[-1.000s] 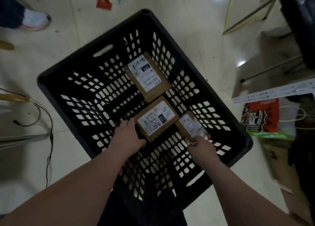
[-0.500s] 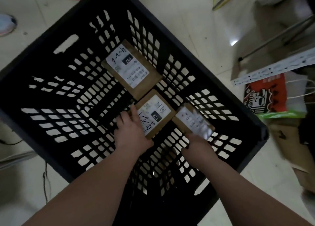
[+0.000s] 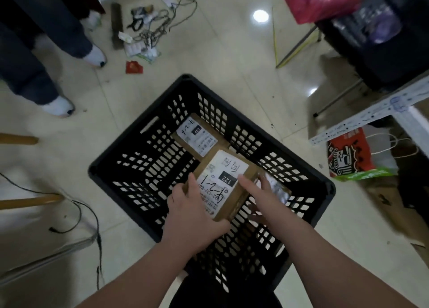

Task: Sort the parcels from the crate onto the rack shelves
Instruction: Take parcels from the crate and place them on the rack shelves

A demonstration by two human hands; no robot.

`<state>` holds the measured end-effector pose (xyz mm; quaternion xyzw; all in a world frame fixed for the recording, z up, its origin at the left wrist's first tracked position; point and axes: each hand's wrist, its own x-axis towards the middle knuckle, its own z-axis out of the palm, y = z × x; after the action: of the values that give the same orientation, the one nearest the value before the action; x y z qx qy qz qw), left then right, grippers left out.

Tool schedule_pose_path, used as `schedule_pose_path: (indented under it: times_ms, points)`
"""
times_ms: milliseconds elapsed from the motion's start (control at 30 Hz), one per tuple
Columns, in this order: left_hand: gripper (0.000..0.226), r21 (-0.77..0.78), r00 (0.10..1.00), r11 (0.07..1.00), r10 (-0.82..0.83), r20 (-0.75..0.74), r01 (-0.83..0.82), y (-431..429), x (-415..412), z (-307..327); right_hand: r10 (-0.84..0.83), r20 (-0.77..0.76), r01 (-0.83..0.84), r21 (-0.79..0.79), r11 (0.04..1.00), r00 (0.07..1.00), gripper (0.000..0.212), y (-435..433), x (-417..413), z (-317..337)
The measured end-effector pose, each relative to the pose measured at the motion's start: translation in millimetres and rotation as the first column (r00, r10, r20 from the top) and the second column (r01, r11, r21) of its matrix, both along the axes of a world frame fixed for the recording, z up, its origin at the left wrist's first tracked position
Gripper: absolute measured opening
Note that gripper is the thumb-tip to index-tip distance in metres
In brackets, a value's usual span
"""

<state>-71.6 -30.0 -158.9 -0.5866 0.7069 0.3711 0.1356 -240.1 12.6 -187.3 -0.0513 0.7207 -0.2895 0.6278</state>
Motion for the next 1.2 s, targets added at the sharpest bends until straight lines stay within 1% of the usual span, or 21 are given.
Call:
schedule_pose_path:
  times_ms: [100, 133, 167, 233, 333, 400, 433, 467, 500, 533, 567, 600, 667, 733, 800, 900, 933, 1033, 1067, 1100, 1200]
  points:
    - [0.127, -0.053, 0.989, 0.994, -0.106, -0.107, 0.100, -15.6, 8.4, 43.3, -0.151, 0.115, 0.162, -0.092, 0.983, 0.982, 0.111, -3.1, -1.8, 38.6]
    - [0.127, -0.068, 0.978, 0.987, -0.157, -0.138, 0.149, -22.6, 11.1, 58.7, -0.194, 0.159, 0.214, -0.117, 0.970, 0.968, 0.112, -1.8, -4.1, 53.4]
    - [0.127, -0.085, 0.963, 0.975, -0.217, -0.162, 0.205, -29.8, 14.1, 73.4, -0.222, 0.199, 0.252, -0.146, 0.957, 0.955, 0.103, 0.2, -6.7, 67.9]
    - [0.124, -0.143, 0.921, 0.939, -0.335, -0.199, 0.311, -44.4, 18.2, 103.0, -0.267, 0.269, 0.324, -0.197, 0.925, 0.925, 0.073, 6.7, -7.8, 94.0]
    - [0.115, -0.291, 0.877, 0.902, -0.397, -0.272, 0.318, -54.9, 13.3, 141.2, -0.403, 0.378, 0.512, -0.254, 0.821, 0.834, 0.058, 15.9, -3.1, 122.4]
    - [0.110, -0.331, 0.889, 0.931, -0.275, -0.366, 0.152, -53.3, 2.2, 162.5, -0.519, 0.484, 0.683, -0.266, 0.680, 0.705, 0.053, 19.6, 2.3, 143.4]
    - [0.111, -0.267, 0.885, 0.964, -0.144, -0.443, 0.023, -50.0, -4.7, 172.1, -0.560, 0.529, 0.750, -0.262, 0.608, 0.638, 0.052, 21.7, 5.3, 155.1]
    - [0.114, -0.127, 0.852, 0.987, 0.018, -0.523, -0.098, -45.8, -11.1, 180.4, -0.582, 0.559, 0.792, -0.263, 0.551, 0.590, 0.048, 24.9, 8.3, 166.8]
    - [0.119, 0.076, 0.784, 0.980, 0.195, -0.589, -0.187, -41.3, -17.2, 187.1, -0.589, 0.577, 0.812, -0.267, 0.519, 0.566, 0.044, 28.7, 11.2, 177.7]
    - [0.125, 0.293, 0.697, 0.933, 0.353, -0.624, -0.210, -35.9, -22.6, 191.3, -0.587, 0.591, 0.822, -0.271, 0.502, 0.553, 0.042, 33.7, 14.1, 187.1]
    - [0.129, 0.466, 0.623, 0.866, 0.467, -0.627, -0.181, -27.5, -29.0, 195.3, -0.577, 0.599, 0.820, -0.281, 0.498, 0.556, 0.041, 41.5, 16.1, 197.1]
    - [0.126, 0.571, 0.577, 0.809, 0.536, -0.616, -0.140, -20.3, -33.5, 196.1, -0.558, 0.604, 0.810, -0.290, 0.510, 0.569, 0.043, 47.2, 18.4, 202.5]
    - [0.107, 0.624, 0.524, 0.775, 0.573, -0.631, -0.097, -4.3, -43.9, 200.5, -0.526, 0.591, 0.774, -0.311, 0.551, 0.612, 0.045, 63.6, 19.8, 210.6]
    - [0.101, 0.645, 0.475, 0.759, 0.603, -0.641, -0.092, 8.2, -51.6, 204.0, -0.507, 0.571, 0.745, -0.329, 0.580, 0.646, 0.049, 81.8, 18.5, 216.0]
    - [0.092, 0.648, 0.453, 0.759, 0.600, -0.659, -0.062, 20.4, -59.4, 212.3, -0.511, 0.542, 0.729, -0.333, 0.598, 0.667, 0.053, 101.0, 16.3, 223.0]
    - [0.088, 0.607, 0.443, 0.795, 0.547, -0.710, -0.009, 42.4, -73.1, 231.7, -0.514, 0.521, 0.721, -0.357, 0.594, 0.681, 0.043, 137.7, 8.6, 237.7]
    - [0.083, 0.593, 0.441, 0.805, 0.534, -0.721, -0.006, 50.6, -78.1, 237.2, -0.523, 0.502, 0.717, -0.370, 0.590, 0.689, 0.049, 151.2, 3.1, 242.8]
    - [0.059, 0.595, 0.433, 0.803, 0.525, -0.733, 0.033, 77.4, -90.9, 251.8, -0.614, 0.427, 0.748, -0.387, 0.540, 0.664, 0.096, 194.7, -17.3, 256.6]
    - [0.054, 0.588, 0.446, 0.806, 0.503, -0.740, 0.067, 87.2, -94.3, 255.8, -0.643, 0.407, 0.760, -0.396, 0.515, 0.649, 0.096, 210.4, -23.5, 261.1]
    - [0.049, 0.563, 0.463, 0.819, 0.460, -0.757, 0.108, 97.1, -97.4, 259.0, -0.658, 0.393, 0.762, -0.412, 0.499, 0.643, 0.087, 226.1, -29.5, 264.6]
    - [0.037, 0.479, 0.497, 0.854, 0.331, -0.802, 0.204, 133.5, -106.6, 270.0, -0.613, 0.341, 0.691, -0.490, 0.532, 0.713, 0.067, 269.9, -37.7, 278.5]
